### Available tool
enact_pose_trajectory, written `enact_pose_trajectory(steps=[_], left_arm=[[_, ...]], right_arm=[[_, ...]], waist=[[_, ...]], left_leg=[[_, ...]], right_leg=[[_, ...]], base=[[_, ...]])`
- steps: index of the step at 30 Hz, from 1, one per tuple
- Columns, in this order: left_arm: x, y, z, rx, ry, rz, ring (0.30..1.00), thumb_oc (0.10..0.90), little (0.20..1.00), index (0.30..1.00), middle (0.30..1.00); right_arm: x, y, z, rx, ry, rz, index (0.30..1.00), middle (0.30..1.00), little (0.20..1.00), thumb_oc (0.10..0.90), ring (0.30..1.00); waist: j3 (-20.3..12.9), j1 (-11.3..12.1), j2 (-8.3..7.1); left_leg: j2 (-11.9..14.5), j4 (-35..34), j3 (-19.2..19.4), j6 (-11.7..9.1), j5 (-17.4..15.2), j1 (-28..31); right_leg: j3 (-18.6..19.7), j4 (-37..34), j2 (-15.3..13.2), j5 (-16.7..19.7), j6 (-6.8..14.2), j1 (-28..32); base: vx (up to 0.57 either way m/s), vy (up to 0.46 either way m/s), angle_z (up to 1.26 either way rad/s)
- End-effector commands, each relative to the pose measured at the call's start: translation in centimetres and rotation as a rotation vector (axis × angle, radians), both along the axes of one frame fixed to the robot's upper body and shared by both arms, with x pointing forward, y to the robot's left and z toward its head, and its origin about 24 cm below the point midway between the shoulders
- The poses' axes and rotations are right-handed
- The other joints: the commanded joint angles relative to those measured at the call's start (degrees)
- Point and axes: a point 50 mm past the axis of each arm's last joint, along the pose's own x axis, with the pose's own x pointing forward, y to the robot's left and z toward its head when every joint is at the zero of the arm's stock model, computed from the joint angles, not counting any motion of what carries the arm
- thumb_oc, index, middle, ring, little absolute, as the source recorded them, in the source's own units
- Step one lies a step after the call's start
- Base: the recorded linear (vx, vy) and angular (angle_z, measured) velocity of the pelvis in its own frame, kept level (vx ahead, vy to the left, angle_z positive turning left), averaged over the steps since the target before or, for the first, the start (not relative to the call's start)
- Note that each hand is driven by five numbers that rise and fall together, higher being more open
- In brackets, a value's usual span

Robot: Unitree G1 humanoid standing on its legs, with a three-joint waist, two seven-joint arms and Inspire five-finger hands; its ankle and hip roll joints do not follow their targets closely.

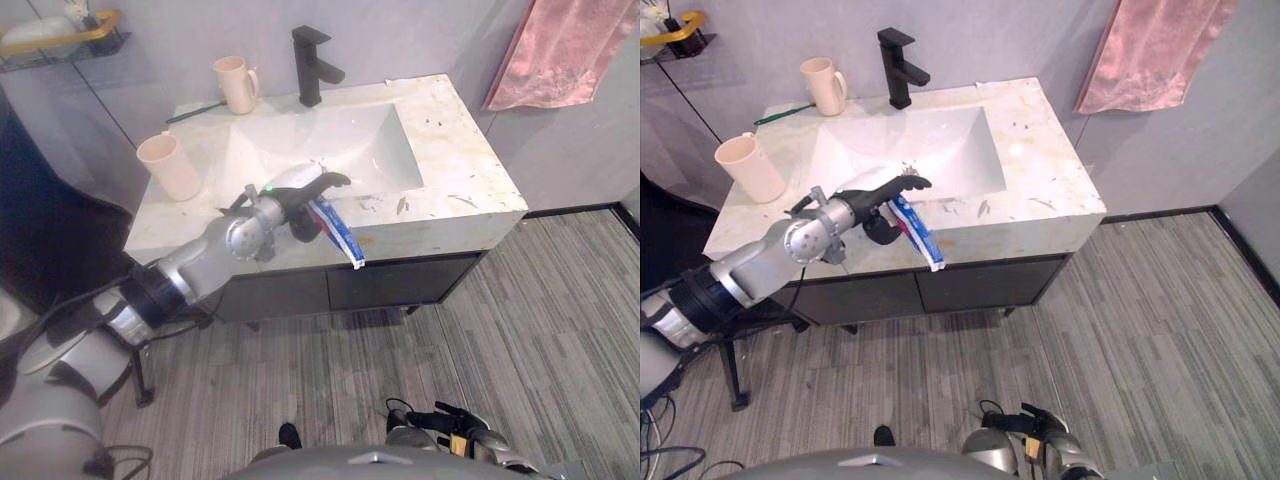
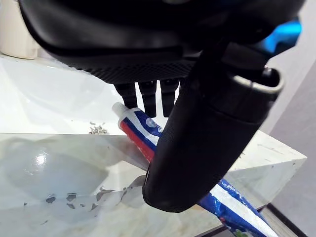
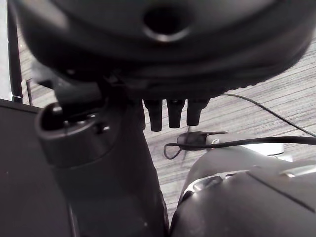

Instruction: Organize the bathroom.

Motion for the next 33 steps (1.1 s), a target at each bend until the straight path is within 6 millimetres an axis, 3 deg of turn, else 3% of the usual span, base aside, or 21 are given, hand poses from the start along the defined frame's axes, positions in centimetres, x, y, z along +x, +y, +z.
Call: enact_pose_trajectory(steps=[1,19,21,24,25,26,29,31,32,33], left_arm=[[2.2,1.1,7.5,-0.057,-0.239,0.064,0.3,0.4,0.3,0.3,0.3],[2.0,1.1,8.1,-0.079,-0.272,0.056,0.3,0.4,0.3,0.3,0.3],[1.9,1.2,8.6,-0.161,-0.283,0.061,0.3,0.4,0.3,0.3,0.3],[1.1,1.8,10.1,-0.493,-0.339,0.045,0.3,0.4,0.3,0.3,0.3],[1.0,1.9,10.2,-0.518,-0.341,0.044,0.3,0.4,0.3,0.3,0.3],[0.4,2.7,10.7,-0.699,-0.299,0.038,0.3,0.4,0.3,0.3,0.3],[-0.8,3.9,11.1,-0.987,-0.284,0.026,0.3,0.4,0.3,0.3,0.3],[-1.0,4.4,11.1,-1.063,-0.284,0.029,0.3,0.4,0.3,0.3,0.3],[-1.6,5.1,11.1,-1.237,-0.262,0.026,0.3,0.4,0.3,0.3,0.3],[-1.7,5.3,11.2,-1.297,-0.26,0.025,0.3,0.4,0.3,0.3,0.3]], right_arm=[[-3.2,-2.2,-0.1,-0.081,0.114,0.028,0.9,0.9,0.9,0.8,0.9],[-3.3,-2.0,-0.2,-0.08,0.104,0.01,0.9,0.9,0.9,0.8,0.9],[-3.1,-2.0,-0.1,-0.08,0.092,-0.002,0.9,0.9,0.9,0.8,0.9],[-1.6,-2.3,0.4,-0.081,-0.042,-0.112,0.9,0.9,0.9,0.8,0.9],[-1.4,-2.3,0.5,-0.084,-0.057,-0.122,0.9,0.9,0.9,0.8,0.9],[0.0,-2.7,1.3,-0.085,-0.188,-0.184,0.9,0.9,0.9,0.8,0.9],[2.5,-2.9,3.4,-0.148,-0.426,-0.222,0.9,0.9,0.9,0.8,0.9],[3.6,-3.0,4.6,-0.204,-0.506,-0.238,0.9,0.9,0.9,0.8,0.9],[4.9,-3.9,7.3,-0.346,-0.664,-0.297,0.9,0.9,0.9,0.8,0.9],[5.0,-4.4,8.0,-0.399,-0.708,-0.327,0.9,0.9,0.9,0.8,0.9]], waist=[[-0.3,-0.6,-0.45],[-0.5,-0.4,-0.44],[-0.6,-0.3,-0.55],[-0.6,0.1,-1.08],[-0.6,0.1,-1.11],[-0.5,0.4,-1.6],[-0.3,0.0,-2.16],[-0.3,-0.4,-2.46],[-0.2,-1.6,-3.12],[-0.3,-1.9,-3.28]], left_leg=[[-4.3,2.6,1.2,1.7,-6.1,0.6],[-4.5,1.9,1.4,1.8,-6.0,1.0],[-4.5,1.7,1.3,1.8,-5.9,1.1],[-4.6,1.4,1.3,1.7,-5.7,1.4],[-4.6,1.3,1.3,1.7,-5.7,1.4],[-4.6,1.3,1.1,1.9,-5.7,1.5],[-4.9,1.1,1.0,2.2,-5.7,1.8],[-4.9,1.1,1.2,2.2,-5.7,1.9],[-4.9,0.7,1.6,2.4,-5.7,2.2],[-4.9,0.6,1.7,2.4,-5.7,2.2]], right_leg=[[0.5,1.7,4.7,-6.8,0.3,0.3],[0.5,1.2,4.8,-6.4,0.5,0.6],[0.4,1.1,4.7,-6.4,0.5,0.6],[0.2,1.2,4.6,-6.3,0.4,0.8],[0.3,1.2,4.6,-6.4,0.4,0.8],[0.3,1.5,4.6,-6.4,0.2,0.9],[0.4,1.7,4.5,-6.3,0.2,0.9],[0.6,1.7,4.5,-6.2,0.2,0.8],[1.1,1.5,4.5,-5.7,0.5,0.7],[1.3,1.3,4.5,-5.5,0.6,0.5]], base=[[0.0,0.0,0.0],[0.0,0.0,0.0],[-0.05,0.016,0.0],[-0.07,0.029,0.0],[-0.09,0.027,0.0],[-0.09,0.031,0.0],[-0.12,0.052,-0.01],[-0.12,0.051,-0.02],[-0.15,0.068,-0.08],[-0.19,0.103,-0.15]])
